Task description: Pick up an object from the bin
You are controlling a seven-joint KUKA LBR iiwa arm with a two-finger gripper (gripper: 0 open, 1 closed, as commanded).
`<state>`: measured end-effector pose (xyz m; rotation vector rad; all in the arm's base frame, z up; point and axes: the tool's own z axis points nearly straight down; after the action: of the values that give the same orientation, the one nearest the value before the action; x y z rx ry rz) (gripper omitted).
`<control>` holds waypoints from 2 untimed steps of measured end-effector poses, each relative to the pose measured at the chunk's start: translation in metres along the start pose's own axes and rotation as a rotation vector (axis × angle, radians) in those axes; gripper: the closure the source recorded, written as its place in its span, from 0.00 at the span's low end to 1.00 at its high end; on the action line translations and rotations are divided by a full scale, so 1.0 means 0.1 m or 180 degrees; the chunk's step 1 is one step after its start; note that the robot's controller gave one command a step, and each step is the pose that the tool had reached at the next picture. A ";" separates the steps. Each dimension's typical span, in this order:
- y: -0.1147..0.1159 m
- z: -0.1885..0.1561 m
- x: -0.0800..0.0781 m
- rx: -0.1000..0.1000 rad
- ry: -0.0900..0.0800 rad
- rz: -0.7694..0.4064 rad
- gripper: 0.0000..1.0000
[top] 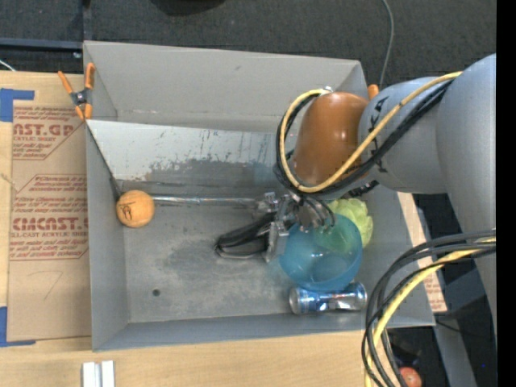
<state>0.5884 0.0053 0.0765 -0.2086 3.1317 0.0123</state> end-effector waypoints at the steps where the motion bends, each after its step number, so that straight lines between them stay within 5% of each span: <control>1: 0.01 -0.20 0.02 -0.0002 0.0018 -0.0001 1.00; 2: 0.01 -0.40 0.01 -0.0001 0.0010 0.0000 1.00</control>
Offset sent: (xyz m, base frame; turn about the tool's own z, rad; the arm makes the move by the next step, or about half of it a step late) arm -0.0022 0.0000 0.0583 -0.0004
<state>0.5871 0.0059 0.1166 -0.2089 3.1349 0.0124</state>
